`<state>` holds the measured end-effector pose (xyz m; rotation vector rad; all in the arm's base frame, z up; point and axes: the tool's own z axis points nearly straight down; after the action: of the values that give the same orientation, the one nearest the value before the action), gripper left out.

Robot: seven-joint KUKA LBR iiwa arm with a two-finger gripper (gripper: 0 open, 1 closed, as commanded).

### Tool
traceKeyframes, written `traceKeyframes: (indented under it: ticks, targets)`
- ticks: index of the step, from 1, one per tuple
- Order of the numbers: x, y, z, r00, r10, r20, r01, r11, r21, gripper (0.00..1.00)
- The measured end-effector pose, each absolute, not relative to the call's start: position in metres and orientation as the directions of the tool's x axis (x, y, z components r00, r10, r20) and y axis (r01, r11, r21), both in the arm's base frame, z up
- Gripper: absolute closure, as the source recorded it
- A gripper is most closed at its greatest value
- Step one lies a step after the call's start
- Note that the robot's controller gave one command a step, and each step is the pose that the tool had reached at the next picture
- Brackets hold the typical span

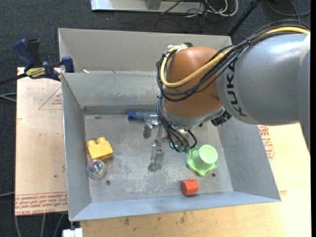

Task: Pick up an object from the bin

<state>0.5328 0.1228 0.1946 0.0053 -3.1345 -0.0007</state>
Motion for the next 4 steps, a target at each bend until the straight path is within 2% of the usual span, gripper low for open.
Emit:
traceKeyframes:
  ticks: [1,2,3,4]
  targets:
    - [0.522,0.181,0.133,-0.975,-0.224,0.003,-0.224,0.975,0.002,0.0]
    - [0.589,0.2,0.08,-0.993,0.116,0.0,0.116,0.993,0.001,0.0]
    - [0.579,0.253,0.069,-1.0,0.028,-0.002,0.028,1.0,0.003,0.0]
    - [0.58,0.25,0.07,-0.999,0.034,-0.002,0.034,0.999,0.002,1.0]
